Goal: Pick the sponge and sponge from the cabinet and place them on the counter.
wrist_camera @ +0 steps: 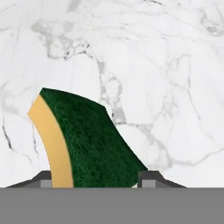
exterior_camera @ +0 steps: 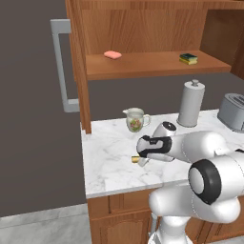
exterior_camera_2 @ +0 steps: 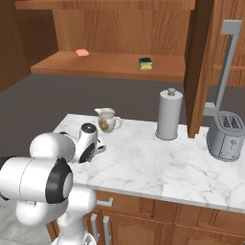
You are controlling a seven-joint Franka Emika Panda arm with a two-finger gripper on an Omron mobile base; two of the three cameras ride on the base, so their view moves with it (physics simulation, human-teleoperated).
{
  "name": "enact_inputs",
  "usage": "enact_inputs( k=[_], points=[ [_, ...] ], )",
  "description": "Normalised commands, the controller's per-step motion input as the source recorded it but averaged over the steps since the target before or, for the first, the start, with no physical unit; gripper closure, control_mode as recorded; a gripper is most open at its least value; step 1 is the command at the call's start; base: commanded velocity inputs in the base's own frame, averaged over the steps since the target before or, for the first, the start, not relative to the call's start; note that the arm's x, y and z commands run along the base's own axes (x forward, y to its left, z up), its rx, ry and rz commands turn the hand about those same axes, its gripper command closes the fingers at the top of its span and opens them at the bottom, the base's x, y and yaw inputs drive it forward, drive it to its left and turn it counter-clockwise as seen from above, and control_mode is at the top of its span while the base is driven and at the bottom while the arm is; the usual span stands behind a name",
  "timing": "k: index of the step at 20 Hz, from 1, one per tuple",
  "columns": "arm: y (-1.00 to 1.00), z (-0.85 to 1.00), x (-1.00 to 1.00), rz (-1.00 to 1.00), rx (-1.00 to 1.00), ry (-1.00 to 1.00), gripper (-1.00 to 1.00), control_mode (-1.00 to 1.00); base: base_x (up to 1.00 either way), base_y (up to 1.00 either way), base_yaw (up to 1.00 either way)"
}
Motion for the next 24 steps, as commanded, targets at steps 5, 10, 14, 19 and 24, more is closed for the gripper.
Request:
enact_inputs(
  k=[5, 10, 14, 19, 24],
  points=[
    [0.0, -0.14, 0.0, 0.02, -0.02, 0.0, -1.0, -1.0, 0.0, 0.0, 0.0],
    [0.0, 0.0, -0.08, 0.0, -0.06, -0.08, -1.0, -1.0, 0.0, 0.0, 0.0],
    [0.0, 0.13, -0.27, 0.0, -0.07, -0.14, -1.0, -1.0, 0.0, 0.0, 0.0],
    [0.0, 0.26, -0.35, 0.0, -0.06, -0.19, -1.0, -1.0, 0.0, 0.0, 0.0],
    [0.0, 0.44, -0.32, -0.01, -0.08, -0.21, -1.0, -1.0, 0.0, 0.0, 0.0]
  ],
)
